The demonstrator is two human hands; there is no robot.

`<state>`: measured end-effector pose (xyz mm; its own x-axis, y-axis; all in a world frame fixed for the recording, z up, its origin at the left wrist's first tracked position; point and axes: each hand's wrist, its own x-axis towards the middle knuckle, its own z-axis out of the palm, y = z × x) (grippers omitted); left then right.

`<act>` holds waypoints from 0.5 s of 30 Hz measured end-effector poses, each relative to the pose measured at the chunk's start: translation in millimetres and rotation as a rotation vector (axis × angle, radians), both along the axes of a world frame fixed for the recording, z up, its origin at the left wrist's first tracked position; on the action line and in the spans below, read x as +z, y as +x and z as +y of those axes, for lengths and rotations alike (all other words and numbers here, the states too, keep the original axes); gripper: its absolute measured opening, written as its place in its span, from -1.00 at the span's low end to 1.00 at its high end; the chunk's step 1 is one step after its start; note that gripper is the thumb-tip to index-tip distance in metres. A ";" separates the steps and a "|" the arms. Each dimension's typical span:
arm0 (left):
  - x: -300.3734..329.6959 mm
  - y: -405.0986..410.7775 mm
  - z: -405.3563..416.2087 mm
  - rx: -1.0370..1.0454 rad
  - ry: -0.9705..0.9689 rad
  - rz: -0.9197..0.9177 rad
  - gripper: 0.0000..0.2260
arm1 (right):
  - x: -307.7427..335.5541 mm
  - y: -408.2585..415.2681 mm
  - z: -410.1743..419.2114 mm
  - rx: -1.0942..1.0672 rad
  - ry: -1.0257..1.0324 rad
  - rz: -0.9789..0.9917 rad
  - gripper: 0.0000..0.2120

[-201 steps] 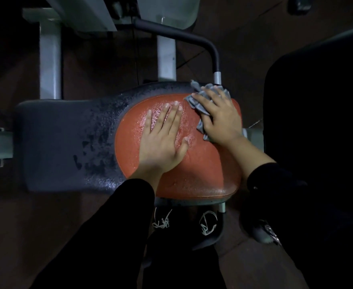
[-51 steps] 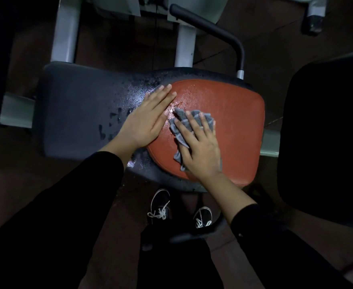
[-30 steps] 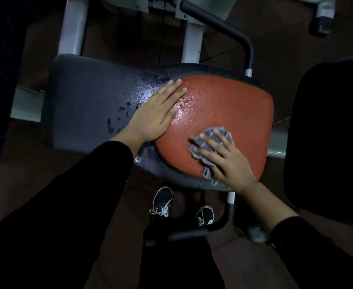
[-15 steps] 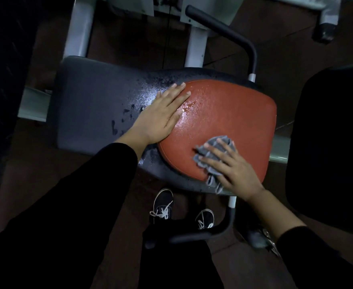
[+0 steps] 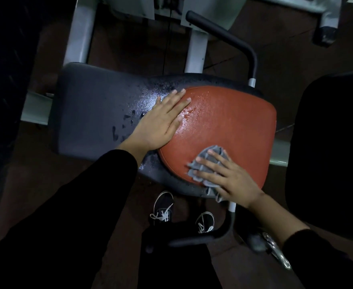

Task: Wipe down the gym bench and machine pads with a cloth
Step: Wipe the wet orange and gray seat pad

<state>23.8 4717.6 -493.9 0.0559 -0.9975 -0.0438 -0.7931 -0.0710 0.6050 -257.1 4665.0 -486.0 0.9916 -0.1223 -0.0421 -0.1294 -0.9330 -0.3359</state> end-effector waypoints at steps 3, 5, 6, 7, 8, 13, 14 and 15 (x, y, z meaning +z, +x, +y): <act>-1.2 0.4 0.4 0.008 -0.004 0.021 -0.54 | 4.4 11.7 -18.2 -0.218 0.047 -0.010 -0.57; -1.8 0.3 1.1 0.008 -0.002 0.015 -0.54 | 6.6 37.1 -15.7 -0.317 0.059 -0.059 -0.59; -1.9 0.3 0.9 0.008 0.002 0.015 -0.54 | 6.7 49.4 -11.5 -0.323 0.063 -0.080 -0.59; -1.5 0.4 0.5 0.009 0.010 0.016 -0.54 | 6.0 58.3 -6.2 -0.296 0.064 -0.092 -0.59; -0.8 0.3 0.2 0.010 0.022 0.018 -0.54 | 4.9 62.0 -1.7 -0.242 0.061 -0.095 -0.59; 9.2 -11.8 4.9 0.159 0.083 0.136 -0.55 | 1.0 36.6 -21.7 -0.097 0.031 -0.056 -0.57; 10.4 -18.4 7.7 0.231 0.092 0.178 -0.54 | 1.1 34.3 -26.9 -0.168 0.036 -0.058 -0.57; 11.6 -25.3 9.9 0.304 0.096 0.210 -0.53 | 1.0 35.8 -31.0 -0.251 0.044 -0.067 -0.56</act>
<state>-1.5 4727.5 -482.3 0.3288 -0.9275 -0.1781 -0.5867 -0.3484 0.7311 -221.3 4633.9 -485.0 0.9311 -0.3645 0.0123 -0.3311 -0.8589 -0.3907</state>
